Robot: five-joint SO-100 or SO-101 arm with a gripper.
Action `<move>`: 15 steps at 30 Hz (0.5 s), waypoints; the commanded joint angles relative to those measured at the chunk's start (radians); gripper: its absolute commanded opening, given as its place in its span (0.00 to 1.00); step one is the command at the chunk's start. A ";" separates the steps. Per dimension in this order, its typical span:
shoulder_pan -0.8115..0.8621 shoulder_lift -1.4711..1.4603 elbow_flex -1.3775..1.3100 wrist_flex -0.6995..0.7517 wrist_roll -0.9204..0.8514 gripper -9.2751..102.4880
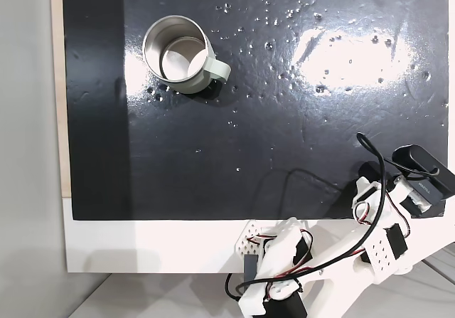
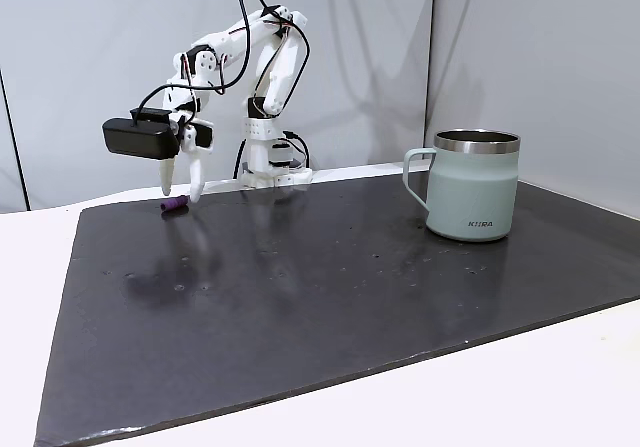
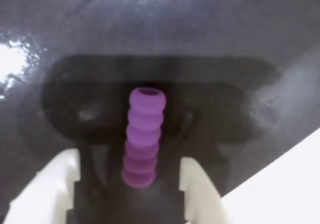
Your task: Grasp a pengrip and put it in the cup.
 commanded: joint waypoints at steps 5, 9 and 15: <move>0.000 0.018 0.055 -0.064 -0.015 0.31; 0.017 0.044 0.124 -0.129 -0.066 0.28; 0.021 0.037 0.133 -0.173 -0.083 0.24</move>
